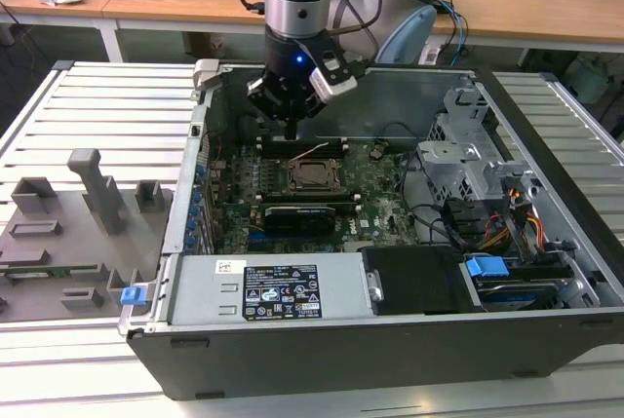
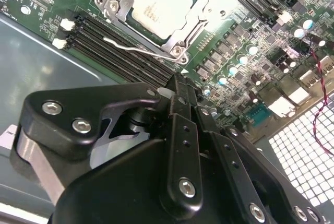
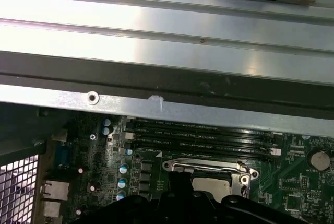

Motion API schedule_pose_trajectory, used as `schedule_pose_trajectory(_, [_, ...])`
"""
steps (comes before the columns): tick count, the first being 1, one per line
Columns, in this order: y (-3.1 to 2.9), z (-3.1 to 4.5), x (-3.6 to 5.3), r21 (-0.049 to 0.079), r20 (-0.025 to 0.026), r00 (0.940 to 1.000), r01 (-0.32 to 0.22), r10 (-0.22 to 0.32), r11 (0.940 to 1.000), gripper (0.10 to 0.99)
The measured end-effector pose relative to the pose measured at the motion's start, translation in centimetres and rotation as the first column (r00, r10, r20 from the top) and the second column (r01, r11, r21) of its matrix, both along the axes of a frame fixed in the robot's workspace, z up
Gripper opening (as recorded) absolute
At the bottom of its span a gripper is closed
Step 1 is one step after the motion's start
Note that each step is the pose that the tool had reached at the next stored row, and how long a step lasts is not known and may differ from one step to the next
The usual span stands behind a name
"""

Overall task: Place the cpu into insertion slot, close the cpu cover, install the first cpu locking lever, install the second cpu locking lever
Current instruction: 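Install the first cpu locking lever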

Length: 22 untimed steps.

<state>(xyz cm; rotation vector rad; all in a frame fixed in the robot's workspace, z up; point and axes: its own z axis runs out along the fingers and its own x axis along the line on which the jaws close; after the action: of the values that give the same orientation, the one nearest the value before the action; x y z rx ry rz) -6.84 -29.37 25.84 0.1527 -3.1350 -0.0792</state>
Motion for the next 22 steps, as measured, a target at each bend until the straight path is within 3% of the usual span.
schedule_pose_trajectory(19, [0.00,-0.21,0.75,0.000,0.0000,1.0000,0.000,0.000,1.0000,0.106])
schedule_pose_trajectory(20, [0.00,-0.21,0.77,0.002,-0.0001,1.0000,0.000,0.000,1.0000,0.106])
schedule_pose_trajectory(22, [-0.02,-0.23,0.77,0.021,0.0000,1.0000,0.000,0.000,0.9998,0.106])
